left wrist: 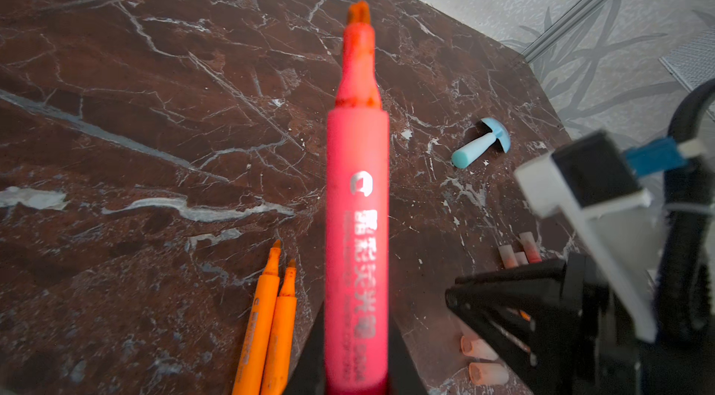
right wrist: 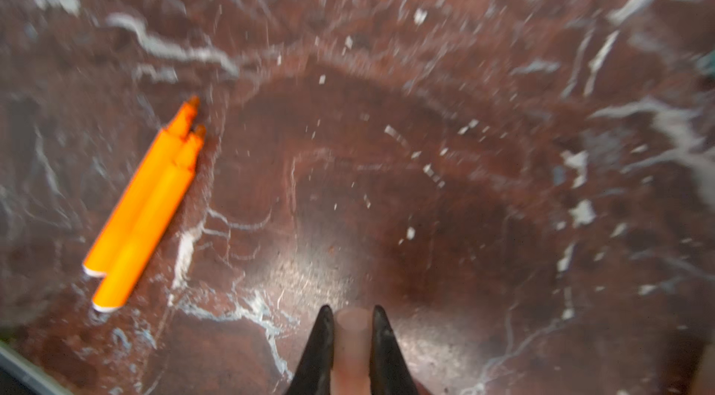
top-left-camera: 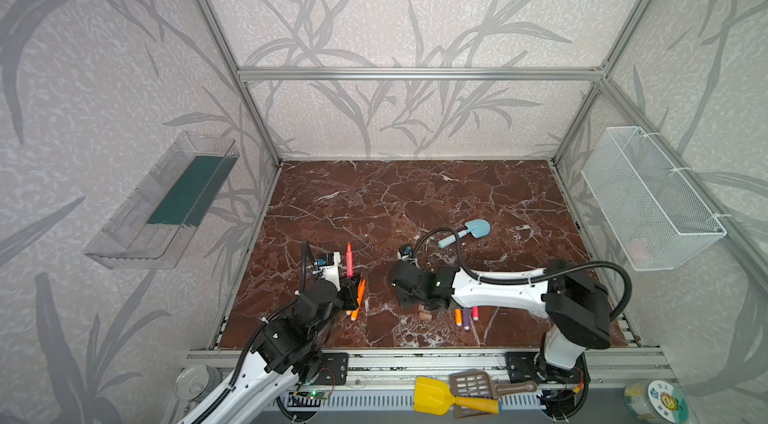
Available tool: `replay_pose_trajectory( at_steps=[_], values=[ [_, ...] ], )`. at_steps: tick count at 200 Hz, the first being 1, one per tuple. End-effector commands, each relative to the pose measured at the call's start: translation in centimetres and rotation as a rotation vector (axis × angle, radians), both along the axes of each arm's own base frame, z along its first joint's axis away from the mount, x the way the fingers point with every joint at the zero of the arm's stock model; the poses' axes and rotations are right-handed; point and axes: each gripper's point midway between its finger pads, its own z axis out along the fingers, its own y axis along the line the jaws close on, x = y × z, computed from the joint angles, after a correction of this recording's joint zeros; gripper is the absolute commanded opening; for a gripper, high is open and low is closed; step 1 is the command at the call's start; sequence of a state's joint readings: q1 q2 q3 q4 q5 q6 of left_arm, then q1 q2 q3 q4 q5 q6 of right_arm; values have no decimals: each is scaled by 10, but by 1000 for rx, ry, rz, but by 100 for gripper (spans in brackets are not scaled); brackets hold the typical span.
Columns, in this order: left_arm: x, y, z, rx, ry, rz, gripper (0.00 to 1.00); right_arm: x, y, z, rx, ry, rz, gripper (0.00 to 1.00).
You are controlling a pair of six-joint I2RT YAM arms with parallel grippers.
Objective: Insert the pens into the pen caps
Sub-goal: 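Lift the pale pink cap with the right gripper and carry it above the pink marker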
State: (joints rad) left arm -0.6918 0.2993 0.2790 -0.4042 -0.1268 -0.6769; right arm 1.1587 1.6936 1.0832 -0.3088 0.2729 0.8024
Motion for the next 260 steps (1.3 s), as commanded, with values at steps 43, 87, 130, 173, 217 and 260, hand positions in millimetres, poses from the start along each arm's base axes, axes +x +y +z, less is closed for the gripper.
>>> replay_pose_trajectory(
  at_steps=[43, 87, 130, 173, 217, 260],
  values=[
    [-11, -55, 43, -216, -94, -269, 0, 38, -19, 133, 347, -274, -81, 8],
    [-23, -78, 73, -331, -179, -416, 0, 41, -11, 191, 645, -358, -97, 7],
    [-31, -87, 90, -380, -231, -491, 0, 43, -2, 232, 868, -396, -88, 4],
    [-36, -90, 99, -407, -257, -525, 0, 43, 5, 252, 980, -422, -80, 4],
    [-38, -91, 100, -424, -257, -534, 0, 40, 22, 265, 1012, -407, -15, 2],
    [-38, -92, 99, -432, -251, -532, 0, 37, 32, 266, 1032, -388, 12, 1]
  ],
)
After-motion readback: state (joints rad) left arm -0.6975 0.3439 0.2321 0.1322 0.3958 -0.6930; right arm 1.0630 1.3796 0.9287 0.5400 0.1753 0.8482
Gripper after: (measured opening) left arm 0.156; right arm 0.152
